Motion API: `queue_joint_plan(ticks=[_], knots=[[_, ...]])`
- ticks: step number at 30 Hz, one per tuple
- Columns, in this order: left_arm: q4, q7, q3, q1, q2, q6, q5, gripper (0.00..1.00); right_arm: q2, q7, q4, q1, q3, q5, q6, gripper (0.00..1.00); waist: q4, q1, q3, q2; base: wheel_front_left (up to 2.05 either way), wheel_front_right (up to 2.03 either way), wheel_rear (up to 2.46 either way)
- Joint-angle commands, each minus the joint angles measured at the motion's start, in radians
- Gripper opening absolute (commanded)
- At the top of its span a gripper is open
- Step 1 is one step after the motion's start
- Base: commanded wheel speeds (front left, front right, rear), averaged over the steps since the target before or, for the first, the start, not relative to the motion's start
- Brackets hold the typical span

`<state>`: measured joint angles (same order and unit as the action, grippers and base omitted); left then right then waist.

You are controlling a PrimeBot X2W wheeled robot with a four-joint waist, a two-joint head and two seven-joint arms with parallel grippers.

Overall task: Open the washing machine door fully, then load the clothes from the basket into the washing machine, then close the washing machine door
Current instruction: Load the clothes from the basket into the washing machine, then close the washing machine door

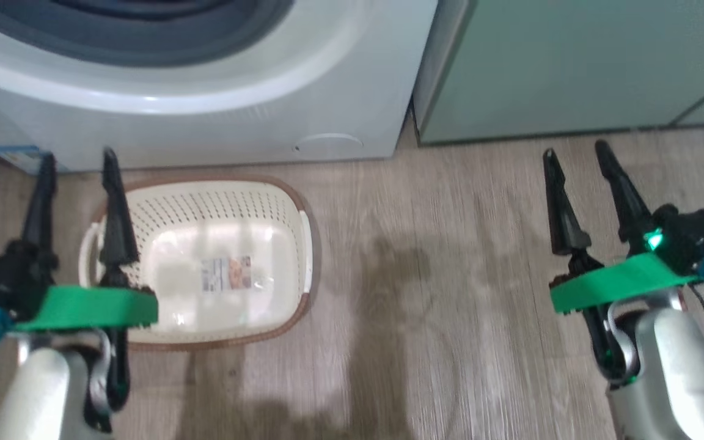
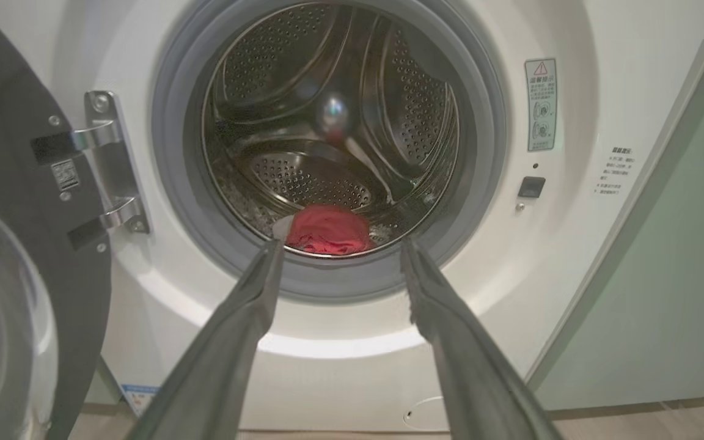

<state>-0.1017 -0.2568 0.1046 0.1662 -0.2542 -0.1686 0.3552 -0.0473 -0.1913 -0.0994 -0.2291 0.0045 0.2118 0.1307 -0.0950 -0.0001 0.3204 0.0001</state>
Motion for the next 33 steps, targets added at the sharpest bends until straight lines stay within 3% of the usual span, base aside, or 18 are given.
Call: queue_joint_plan(ticks=[1, 14, 33], knots=[[-0.022, -0.005, -0.038, 0.000, -0.008, 0.004, -0.016, 1.00, -0.003, 0.007, 0.038, 0.015, 0.015, -0.007, 0.000, 1.00, 0.021, 0.0001, -0.052, -0.0001, 0.00, 0.00, 0.00], [0.045, -0.005, -0.019, -0.137, 0.045, 0.053, -0.069, 1.00, -0.003, 0.073, 0.098, 0.168, -0.015, -0.022, 0.000, 1.00, 0.035, 0.0001, -0.204, -0.0001, 0.00, 0.00, 0.00], [0.108, -0.005, -0.034, -0.165, 0.059, 0.055, -0.100, 1.00, -0.003, 0.114, 0.159, 0.258, -0.048, -0.020, 0.000, 1.00, 0.047, 0.0001, -0.272, -0.0001, 0.00, 0.00, 0.00]])
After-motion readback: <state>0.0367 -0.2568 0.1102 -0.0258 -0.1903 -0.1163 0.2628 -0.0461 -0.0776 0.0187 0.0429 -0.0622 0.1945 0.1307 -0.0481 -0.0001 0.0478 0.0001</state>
